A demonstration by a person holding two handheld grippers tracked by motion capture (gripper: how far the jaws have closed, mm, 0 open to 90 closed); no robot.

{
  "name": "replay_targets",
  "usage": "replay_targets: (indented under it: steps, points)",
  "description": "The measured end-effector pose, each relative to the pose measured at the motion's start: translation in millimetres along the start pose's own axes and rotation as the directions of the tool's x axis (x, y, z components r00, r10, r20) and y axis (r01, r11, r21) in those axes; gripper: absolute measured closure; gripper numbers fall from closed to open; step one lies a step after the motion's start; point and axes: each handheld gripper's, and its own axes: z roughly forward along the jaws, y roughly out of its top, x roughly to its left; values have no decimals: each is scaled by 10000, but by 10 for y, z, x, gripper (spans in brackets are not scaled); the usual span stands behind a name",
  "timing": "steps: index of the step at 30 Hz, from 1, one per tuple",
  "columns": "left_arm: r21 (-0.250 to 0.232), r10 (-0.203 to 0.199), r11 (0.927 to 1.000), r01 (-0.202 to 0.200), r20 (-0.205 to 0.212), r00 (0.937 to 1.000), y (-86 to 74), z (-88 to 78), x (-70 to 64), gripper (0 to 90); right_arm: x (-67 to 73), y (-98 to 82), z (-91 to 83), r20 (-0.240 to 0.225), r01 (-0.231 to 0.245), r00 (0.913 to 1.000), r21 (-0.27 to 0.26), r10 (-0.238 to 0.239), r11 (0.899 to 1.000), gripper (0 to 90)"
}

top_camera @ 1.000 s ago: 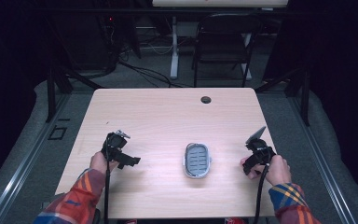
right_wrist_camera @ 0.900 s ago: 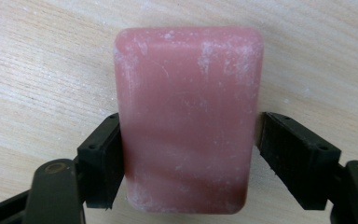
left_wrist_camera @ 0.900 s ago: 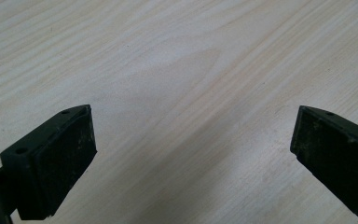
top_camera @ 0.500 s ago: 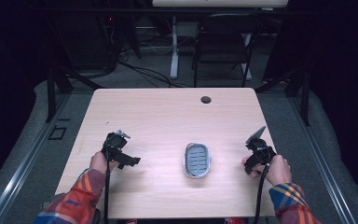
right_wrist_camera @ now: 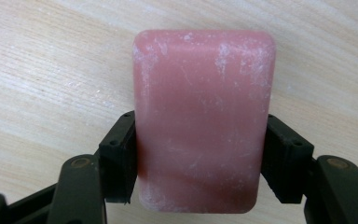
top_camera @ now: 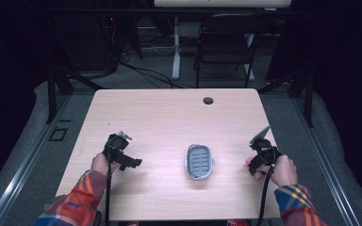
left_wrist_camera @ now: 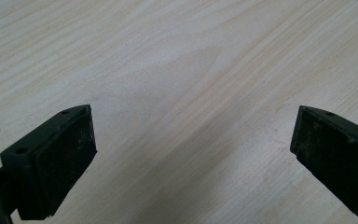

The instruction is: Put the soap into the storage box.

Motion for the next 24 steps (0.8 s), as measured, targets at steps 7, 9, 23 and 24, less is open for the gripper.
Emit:
replay_targets:
  steps: [7, 9, 23, 24]
  points:
    - [38, -38, 10000, 38, -79, 10000, 1, 15, 5, 1, 45, -1, -70, -136, 452, 9989, -112, -453, 9989, 371]
    - [25, -61, 10000, 61, -50, 10000, 0, 11, 1, 1, 53, 4, -96, -110, 594, 9982, -44, -594, 9982, 371]
    - [-4, 7, 10000, -7, -72, 10000, 5, -4, -39, 2, 159, 16, -287, -334, 652, 9972, -421, -666, 9970, 371]
    - [-4, 5, 10000, -5, -69, 10000, 5, -5, -40, 2, 162, 26, -316, -357, 761, 9964, -388, -775, 9963, 371]
